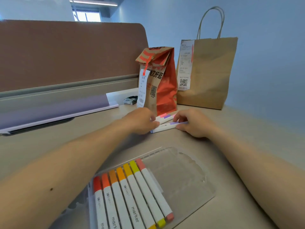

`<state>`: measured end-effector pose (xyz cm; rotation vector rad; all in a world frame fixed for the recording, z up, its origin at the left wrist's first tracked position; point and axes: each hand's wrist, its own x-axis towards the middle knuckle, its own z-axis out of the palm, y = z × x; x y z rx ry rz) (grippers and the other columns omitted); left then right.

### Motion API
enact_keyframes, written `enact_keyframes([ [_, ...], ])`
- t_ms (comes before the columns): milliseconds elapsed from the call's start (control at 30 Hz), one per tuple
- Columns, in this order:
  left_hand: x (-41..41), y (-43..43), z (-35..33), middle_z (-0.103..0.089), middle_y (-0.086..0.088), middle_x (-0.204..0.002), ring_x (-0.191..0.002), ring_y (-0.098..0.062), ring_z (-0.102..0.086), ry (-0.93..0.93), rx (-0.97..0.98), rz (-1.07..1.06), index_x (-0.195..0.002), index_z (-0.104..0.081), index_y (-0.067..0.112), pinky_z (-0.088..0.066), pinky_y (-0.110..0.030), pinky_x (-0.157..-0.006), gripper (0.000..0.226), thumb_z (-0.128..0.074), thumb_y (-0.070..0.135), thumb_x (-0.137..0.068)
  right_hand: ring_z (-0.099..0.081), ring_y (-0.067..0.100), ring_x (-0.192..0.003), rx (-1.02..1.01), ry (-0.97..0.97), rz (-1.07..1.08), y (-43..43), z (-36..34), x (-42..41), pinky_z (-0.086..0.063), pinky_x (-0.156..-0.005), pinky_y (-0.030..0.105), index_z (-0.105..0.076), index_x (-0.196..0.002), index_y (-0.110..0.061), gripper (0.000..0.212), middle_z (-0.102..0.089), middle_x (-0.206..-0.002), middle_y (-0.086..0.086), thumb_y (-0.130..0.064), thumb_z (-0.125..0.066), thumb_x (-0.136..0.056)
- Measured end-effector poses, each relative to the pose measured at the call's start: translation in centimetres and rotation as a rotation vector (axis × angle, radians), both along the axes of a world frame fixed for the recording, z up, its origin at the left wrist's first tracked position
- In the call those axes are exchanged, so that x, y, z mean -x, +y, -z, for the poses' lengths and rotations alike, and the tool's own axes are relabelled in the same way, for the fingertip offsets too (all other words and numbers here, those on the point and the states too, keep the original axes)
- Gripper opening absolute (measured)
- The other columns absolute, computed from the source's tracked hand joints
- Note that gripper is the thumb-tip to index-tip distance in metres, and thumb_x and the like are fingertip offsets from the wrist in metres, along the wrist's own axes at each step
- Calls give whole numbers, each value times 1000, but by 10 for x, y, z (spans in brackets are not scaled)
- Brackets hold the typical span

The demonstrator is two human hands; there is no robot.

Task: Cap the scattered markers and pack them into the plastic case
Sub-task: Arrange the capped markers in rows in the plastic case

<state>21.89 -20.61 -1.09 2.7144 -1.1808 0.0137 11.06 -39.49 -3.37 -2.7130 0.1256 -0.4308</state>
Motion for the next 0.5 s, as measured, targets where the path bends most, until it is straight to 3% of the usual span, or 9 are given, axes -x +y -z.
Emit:
enact_keyframes([
  [167,-1,-7,-4,-72,-9,-85,-81,-26,-66,26,5,-33,-84,-74,8,-55,-40,-72,36,-63,42,-90,-57,14,-84,-58,-10,19,-6,1,1,-41,-72,25,-71,-103,-20,19,-62,-90,-5,-24,-75,-84],
  [300,0,-7,-12,-72,-5,-84,-77,-20,-66,102,-54,-52,-86,-73,10,-46,-25,-57,36,-67,45,-88,-55,10,-78,-76,23,-20,-6,-2,2,-41,-67,21,-70,-98,-22,15,-60,-83,-10,-22,-75,-84],
  [400,2,-7,-17,-66,-1,-76,-71,-17,-58,155,-98,-70,-77,-69,12,-42,-24,-58,37,-68,47,-87,-54,7,-74,-82,58,-61,-6,-4,4,-40,-64,18,-68,-94,-26,13,-58,-79,-13,-22,-75,-84],
  [500,4,-5,-20,-56,1,-66,-65,-14,-50,170,-135,-89,-64,-61,17,-41,-26,-60,40,-69,49,-86,-57,10,-77,-86,91,-106,-5,-5,7,-47,-72,24,-68,-93,-27,13,-62,-82,-10,-23,-76,-84],
])
